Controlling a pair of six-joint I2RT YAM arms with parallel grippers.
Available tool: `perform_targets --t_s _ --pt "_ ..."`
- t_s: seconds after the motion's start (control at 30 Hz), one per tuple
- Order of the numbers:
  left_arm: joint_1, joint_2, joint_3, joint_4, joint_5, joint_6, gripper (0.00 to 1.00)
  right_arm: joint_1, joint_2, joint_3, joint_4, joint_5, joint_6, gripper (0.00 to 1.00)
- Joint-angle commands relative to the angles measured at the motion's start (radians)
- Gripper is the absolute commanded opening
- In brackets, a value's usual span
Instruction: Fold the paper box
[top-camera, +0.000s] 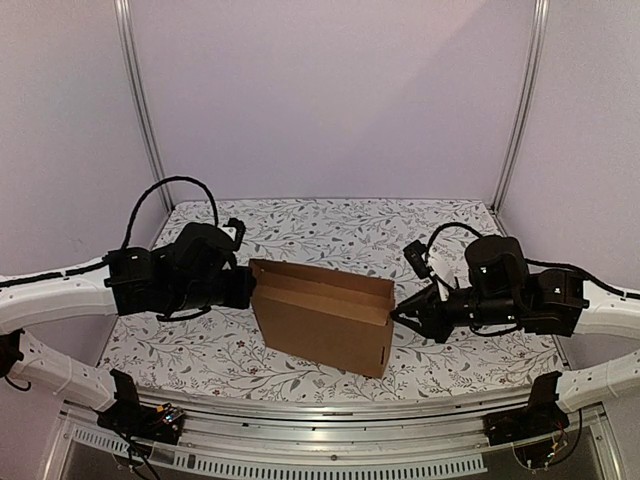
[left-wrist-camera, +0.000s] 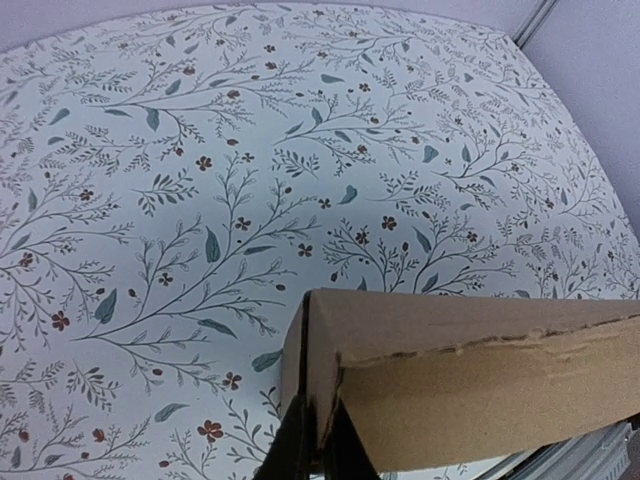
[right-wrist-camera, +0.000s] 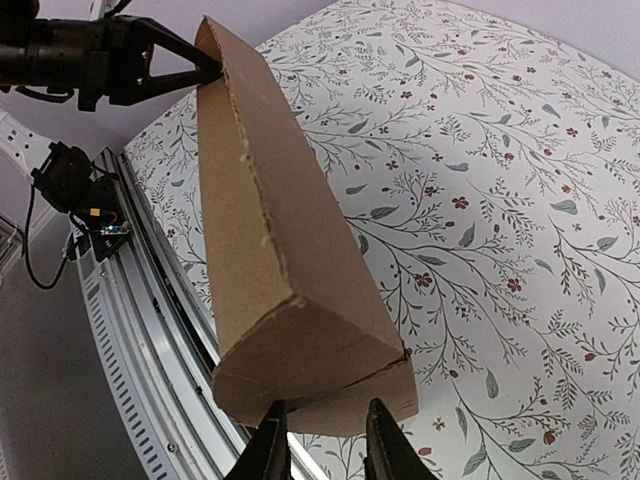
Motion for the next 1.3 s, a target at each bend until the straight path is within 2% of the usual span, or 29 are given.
perform_targets --t_s 0.0,0.13,0.3,0.43,0.83,1.0,1.27 --pt "-0.053 0.034 -0.039 -0.012 0.056 -0.075 0.06 0.000 -0.041 0.074 -0.064 0.028 -0.015 0.25" --pt "-0.066 0.031 -0.045 -0.013 0.023 -0.114 0.06 0.000 -0.093 0.101 -0.150 0.078 -0.032 0.26" --pt "-0.088 0.026 -0.052 -0.017 -0.029 -0.161 0.06 0.001 -0.123 0.125 -0.205 0.074 -0.025 0.37" --pt "-0.102 0.022 -0.055 -0.024 -0.062 -0.198 0.06 0.000 -0.116 0.143 -0.237 0.077 -0.004 0.41" --pt "-0.139 0.043 -0.023 -0.059 -0.136 -0.264 0.06 0.000 -0.026 0.157 -0.218 0.163 0.111 0.42" --pt "-0.144 0.051 -0.015 -0.061 -0.141 -0.273 0.07 0.001 0.026 0.176 -0.207 0.169 0.142 0.39" --pt "-0.144 0.056 -0.008 -0.067 -0.142 -0.266 0.08 0.003 0.095 0.222 -0.233 0.225 0.142 0.25"
